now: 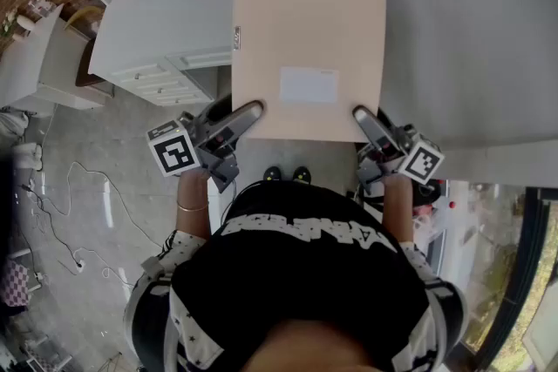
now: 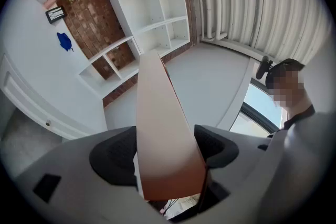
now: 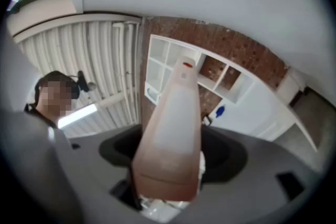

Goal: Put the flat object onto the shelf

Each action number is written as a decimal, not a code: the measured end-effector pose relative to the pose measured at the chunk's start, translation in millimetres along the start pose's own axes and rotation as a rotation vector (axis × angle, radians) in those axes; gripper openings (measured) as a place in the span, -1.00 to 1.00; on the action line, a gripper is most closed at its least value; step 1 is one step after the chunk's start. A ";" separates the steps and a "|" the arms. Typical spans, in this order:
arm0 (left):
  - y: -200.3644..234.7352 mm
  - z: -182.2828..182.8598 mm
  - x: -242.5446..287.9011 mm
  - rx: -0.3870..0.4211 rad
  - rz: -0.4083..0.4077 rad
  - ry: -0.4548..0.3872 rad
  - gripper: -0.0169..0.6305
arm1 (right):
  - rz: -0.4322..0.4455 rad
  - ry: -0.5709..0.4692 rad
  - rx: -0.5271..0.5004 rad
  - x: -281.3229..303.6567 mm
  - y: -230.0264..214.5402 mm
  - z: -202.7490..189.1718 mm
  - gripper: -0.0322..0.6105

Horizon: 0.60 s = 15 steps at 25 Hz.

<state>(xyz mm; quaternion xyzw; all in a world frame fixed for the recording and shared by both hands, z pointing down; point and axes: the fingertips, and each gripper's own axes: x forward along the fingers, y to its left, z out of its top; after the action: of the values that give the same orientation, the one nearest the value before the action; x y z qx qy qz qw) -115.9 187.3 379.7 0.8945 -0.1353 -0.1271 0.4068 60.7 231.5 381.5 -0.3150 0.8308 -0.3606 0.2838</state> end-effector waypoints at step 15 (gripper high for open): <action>4.4 -0.9 -2.3 -0.005 -0.010 -0.001 0.13 | -0.017 -0.022 -0.006 -0.5 -2.0 -4.8 0.26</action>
<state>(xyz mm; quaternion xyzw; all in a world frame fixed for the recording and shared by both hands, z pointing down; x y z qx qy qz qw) -118.4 185.9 384.0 0.8940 -0.1310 -0.1300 0.4084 58.3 232.8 385.9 -0.3266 0.8260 -0.3572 0.2888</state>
